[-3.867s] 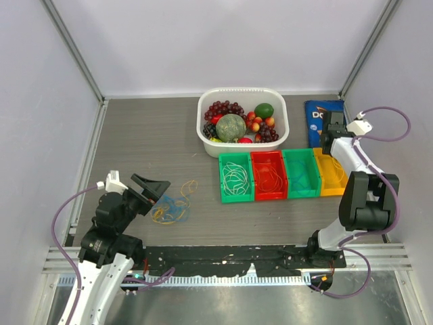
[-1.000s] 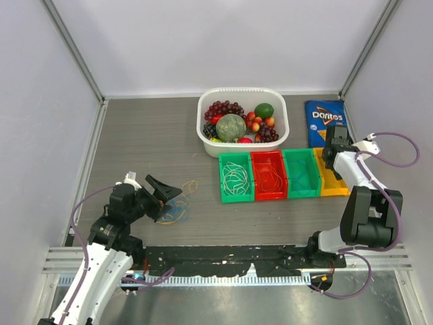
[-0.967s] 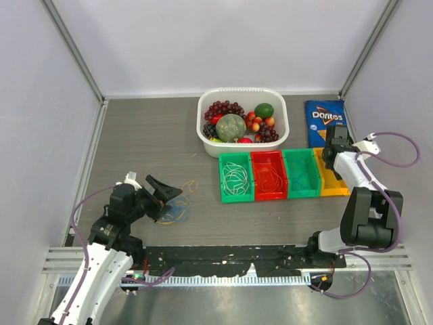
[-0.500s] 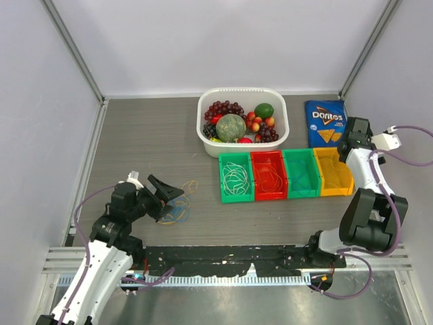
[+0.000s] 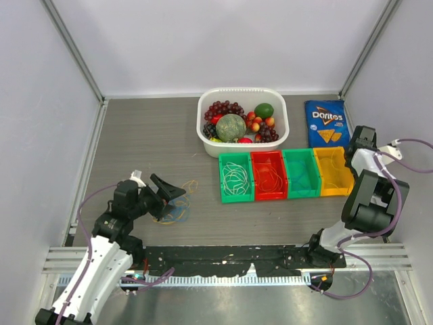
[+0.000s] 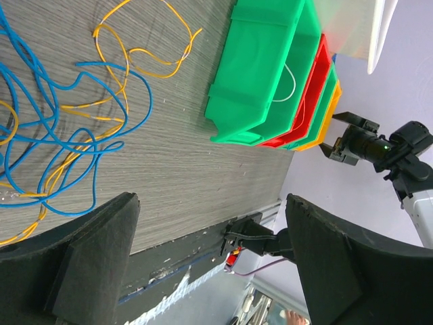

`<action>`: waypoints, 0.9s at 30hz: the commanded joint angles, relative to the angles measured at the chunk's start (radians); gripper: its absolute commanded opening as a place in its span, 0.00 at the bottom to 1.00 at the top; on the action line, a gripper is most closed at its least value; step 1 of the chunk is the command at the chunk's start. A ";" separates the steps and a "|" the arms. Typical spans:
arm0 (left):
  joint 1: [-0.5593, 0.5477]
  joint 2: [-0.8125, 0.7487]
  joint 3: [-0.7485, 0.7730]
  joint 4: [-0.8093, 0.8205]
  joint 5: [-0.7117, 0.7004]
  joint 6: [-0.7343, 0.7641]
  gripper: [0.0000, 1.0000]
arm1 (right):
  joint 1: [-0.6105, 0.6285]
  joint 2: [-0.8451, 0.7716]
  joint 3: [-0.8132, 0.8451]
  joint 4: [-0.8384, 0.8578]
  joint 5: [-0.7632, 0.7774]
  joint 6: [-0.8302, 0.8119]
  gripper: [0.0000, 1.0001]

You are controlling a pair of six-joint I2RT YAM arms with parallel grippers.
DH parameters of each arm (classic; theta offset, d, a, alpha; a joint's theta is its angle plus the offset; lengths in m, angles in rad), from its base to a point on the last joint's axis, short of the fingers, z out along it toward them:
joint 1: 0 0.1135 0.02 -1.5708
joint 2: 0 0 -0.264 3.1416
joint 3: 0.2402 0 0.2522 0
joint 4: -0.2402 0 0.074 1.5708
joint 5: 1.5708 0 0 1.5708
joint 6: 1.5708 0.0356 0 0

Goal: Untangle the cables

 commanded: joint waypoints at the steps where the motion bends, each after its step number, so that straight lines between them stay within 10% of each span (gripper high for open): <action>1: 0.004 -0.018 -0.013 0.053 0.035 0.006 0.93 | -0.016 0.018 -0.018 0.011 0.119 0.075 0.80; 19: 0.004 0.157 0.039 0.136 0.097 0.038 0.95 | -0.050 0.218 0.067 0.080 0.112 0.097 0.75; 27: 0.004 0.229 0.065 0.162 0.111 0.064 0.95 | -0.050 0.253 0.071 0.098 0.093 0.112 0.48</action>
